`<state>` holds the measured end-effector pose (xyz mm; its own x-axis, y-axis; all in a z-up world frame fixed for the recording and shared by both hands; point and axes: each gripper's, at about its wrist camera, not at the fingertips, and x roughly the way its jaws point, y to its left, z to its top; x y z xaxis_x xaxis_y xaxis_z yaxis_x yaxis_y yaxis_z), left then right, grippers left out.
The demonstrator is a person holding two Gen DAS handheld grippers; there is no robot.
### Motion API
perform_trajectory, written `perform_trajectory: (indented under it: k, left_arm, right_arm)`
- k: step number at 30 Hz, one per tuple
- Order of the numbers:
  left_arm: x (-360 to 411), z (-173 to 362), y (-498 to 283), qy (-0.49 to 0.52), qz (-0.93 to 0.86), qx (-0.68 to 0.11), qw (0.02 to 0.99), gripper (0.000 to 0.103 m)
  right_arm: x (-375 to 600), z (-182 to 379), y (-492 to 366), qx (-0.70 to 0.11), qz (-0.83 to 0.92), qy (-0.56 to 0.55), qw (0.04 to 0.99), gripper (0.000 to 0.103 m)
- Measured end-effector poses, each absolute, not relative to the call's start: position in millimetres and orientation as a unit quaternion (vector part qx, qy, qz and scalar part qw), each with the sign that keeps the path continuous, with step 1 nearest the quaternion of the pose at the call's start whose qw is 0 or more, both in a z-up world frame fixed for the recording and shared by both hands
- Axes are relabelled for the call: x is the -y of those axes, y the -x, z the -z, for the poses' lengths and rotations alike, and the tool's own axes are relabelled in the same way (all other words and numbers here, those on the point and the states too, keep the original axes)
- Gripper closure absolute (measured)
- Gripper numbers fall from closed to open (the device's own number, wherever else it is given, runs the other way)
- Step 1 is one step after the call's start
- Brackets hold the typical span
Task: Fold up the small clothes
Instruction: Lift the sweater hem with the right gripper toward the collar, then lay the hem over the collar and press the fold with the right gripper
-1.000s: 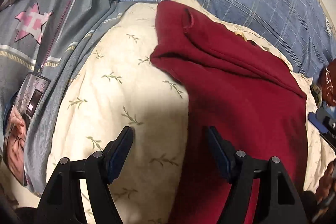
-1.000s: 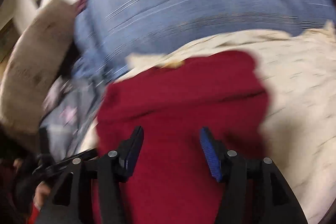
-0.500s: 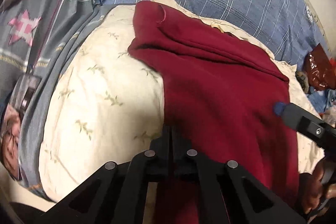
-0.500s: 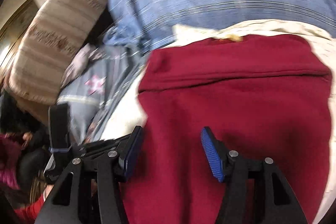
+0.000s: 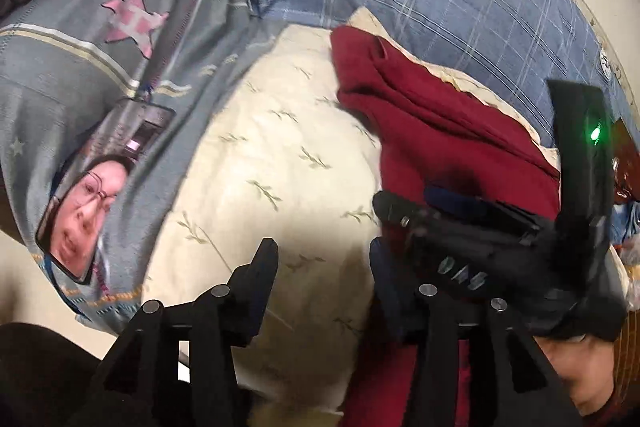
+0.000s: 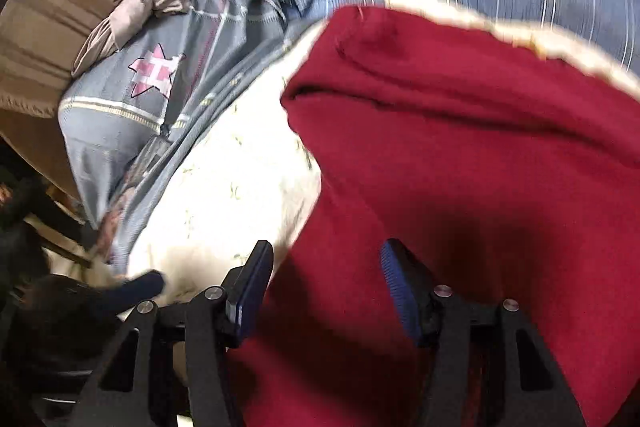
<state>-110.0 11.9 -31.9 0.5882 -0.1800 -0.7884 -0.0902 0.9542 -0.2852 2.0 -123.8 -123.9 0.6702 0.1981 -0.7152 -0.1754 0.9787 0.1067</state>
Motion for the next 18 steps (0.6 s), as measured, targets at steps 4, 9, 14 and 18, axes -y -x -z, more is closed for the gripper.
perform_trajectory:
  k: [4,9,14,18]
  left_arm:
    - [-23,35,112,0.168,0.026,-0.456,0.874,0.056]
    - [-38,23,120,0.183,0.016,-0.434,0.882,0.056]
    - [-41,19,124,0.184,0.011,-0.426,0.886,0.054]
    - [-28,24,120,0.172,0.025,-0.440,0.881,0.053]
  right_arm:
    - [106,129,-5,-0.364,-0.060,0.058,0.927,0.065]
    - [126,115,-1,-0.381,-0.128,-0.015,0.916,0.097]
    - [111,115,12,-0.383,-0.178,-0.043,0.905,0.097]
    - [122,126,9,-0.389,-0.189,-0.096,0.897,0.090]
